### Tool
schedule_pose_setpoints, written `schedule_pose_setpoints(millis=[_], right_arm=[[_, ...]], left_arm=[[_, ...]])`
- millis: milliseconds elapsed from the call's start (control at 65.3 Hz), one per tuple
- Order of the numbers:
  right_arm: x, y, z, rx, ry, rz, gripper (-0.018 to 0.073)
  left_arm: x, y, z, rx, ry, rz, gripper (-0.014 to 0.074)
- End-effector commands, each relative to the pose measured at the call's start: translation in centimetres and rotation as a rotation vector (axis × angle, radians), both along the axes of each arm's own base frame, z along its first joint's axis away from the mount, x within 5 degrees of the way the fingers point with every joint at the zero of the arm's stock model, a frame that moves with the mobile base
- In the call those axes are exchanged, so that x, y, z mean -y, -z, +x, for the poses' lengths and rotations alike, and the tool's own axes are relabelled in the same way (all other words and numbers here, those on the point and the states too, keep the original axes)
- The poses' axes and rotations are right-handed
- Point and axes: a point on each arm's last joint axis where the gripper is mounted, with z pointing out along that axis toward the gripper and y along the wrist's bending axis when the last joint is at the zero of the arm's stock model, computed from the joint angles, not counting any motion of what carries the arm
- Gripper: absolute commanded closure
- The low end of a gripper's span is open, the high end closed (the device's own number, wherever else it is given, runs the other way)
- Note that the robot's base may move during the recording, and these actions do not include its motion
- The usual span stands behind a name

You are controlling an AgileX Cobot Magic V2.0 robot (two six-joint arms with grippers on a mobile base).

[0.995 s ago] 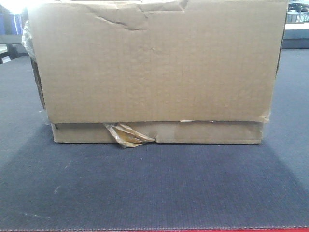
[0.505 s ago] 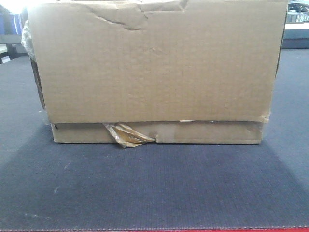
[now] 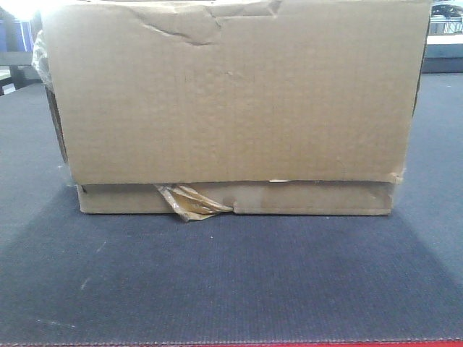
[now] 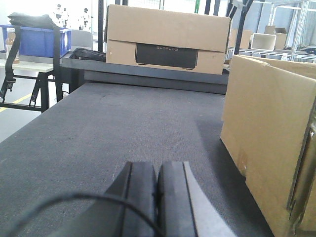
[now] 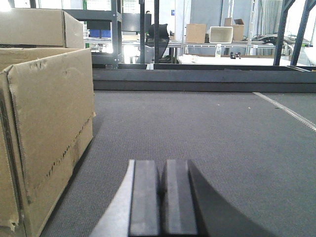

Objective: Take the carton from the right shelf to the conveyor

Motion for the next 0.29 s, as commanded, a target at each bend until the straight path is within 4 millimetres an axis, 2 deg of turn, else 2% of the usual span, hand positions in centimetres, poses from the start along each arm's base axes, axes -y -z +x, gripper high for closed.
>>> schedule_pose_setpoints(millis=[0,275], right_arm=[[0.03,-0.22,-0.07,0.029,0.005,-0.004,0.0634],[0.03,-0.22,-0.07,0.029,0.005,-0.004,0.0634]], left_arm=[[-0.02,-0.26,-0.07,0.026,-0.004,-0.004,0.0615],[-0.02,-0.26,-0.07,0.026,-0.004,-0.004,0.0615]])
